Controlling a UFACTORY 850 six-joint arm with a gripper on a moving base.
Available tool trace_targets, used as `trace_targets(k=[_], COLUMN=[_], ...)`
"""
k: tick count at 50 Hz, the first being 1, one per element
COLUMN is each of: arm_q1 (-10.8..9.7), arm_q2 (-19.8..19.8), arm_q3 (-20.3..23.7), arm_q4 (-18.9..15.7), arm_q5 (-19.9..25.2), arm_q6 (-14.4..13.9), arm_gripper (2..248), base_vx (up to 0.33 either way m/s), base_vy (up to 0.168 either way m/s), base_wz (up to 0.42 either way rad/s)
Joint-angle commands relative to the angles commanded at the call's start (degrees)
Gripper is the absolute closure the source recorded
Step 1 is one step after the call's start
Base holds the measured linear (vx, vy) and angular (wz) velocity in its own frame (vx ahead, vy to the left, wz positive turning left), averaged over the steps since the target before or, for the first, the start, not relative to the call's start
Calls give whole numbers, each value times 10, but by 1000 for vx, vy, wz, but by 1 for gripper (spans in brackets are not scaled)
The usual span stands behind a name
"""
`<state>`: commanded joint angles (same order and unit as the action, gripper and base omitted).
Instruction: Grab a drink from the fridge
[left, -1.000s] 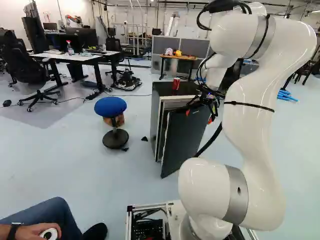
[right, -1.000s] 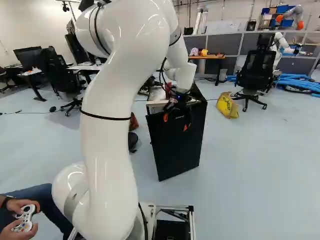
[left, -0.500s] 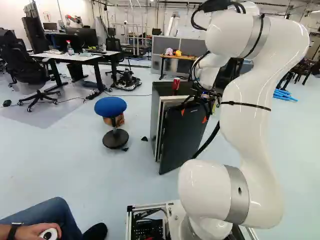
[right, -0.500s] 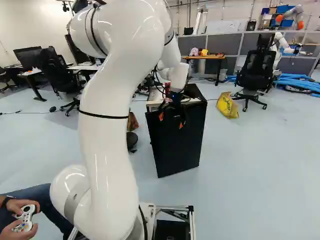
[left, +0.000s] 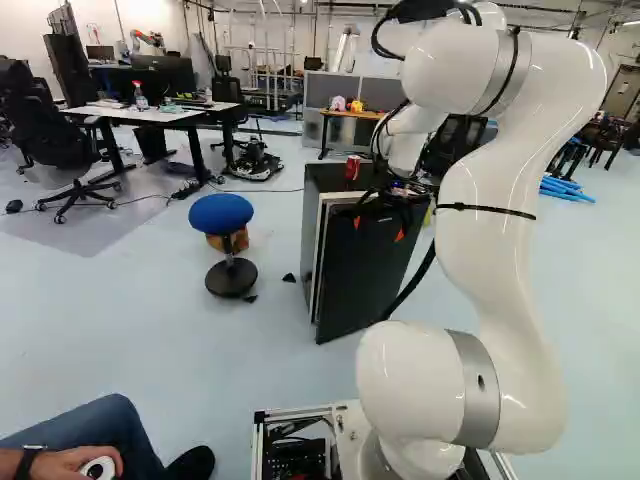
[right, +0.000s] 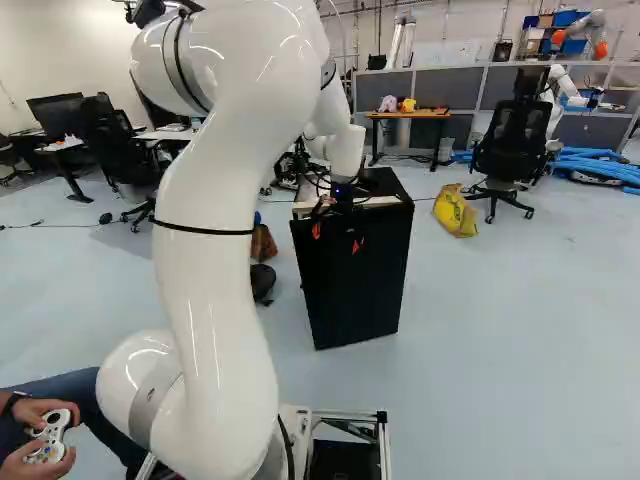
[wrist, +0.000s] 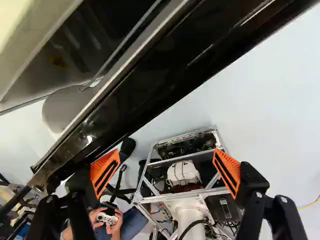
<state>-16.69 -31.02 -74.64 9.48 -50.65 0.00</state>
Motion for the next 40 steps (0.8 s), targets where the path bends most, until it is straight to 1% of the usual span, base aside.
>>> trace_targets(k=[27,40], arm_q1=[30,33], arm_q2=[-3,-3], arm_q3=[-6,-5], arm_q4=[0,0], arm_q5=[41,62], arm_q6=[0,0], arm_gripper=[3,3], base_vx=[0,0], base_vy=[0,0], base_wz=[0,0])
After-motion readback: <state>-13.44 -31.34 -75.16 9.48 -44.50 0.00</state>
